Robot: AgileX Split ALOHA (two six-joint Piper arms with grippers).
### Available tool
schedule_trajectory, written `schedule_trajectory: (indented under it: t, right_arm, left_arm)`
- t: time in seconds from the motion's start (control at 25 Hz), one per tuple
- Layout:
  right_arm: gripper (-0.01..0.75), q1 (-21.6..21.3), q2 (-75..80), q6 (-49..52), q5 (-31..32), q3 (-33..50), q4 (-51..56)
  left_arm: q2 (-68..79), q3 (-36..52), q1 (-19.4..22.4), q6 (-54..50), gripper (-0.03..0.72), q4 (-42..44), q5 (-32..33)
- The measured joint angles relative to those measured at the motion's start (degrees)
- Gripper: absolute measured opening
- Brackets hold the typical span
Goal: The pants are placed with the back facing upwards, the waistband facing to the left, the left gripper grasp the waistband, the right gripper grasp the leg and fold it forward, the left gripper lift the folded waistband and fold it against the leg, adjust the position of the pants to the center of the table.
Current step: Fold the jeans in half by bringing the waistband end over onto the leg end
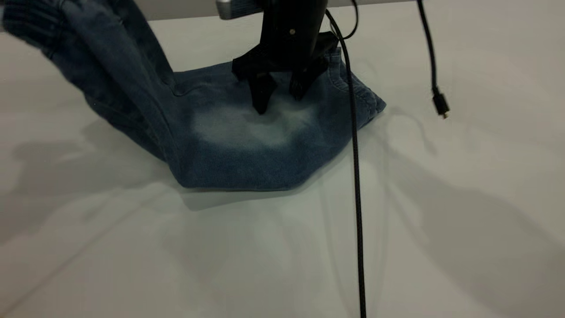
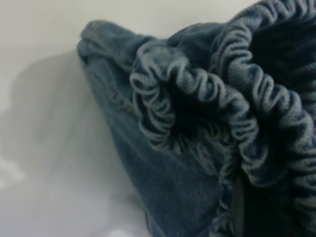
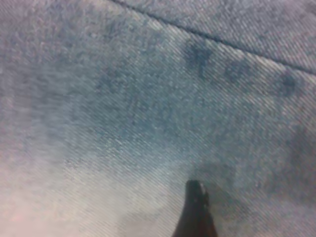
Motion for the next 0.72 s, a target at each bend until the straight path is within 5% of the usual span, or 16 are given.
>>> schedule_trajectory:
  t: [0.52, 0.72]
  right_arm:
    - [0.476, 1.95, -0.23, -2.08, 3.40, 0.00, 7.05]
    - [0.476, 1.42, -3.80, -2.02, 4.02, -0.05, 4.68]
  left_arm:
    - [0.45, -4.97, -17.07, -0.21, 0.183, -1.85, -13.48]
    - [0.45, -4.97, -18.54, -0.22, 0.183, -1.85, -14.62]
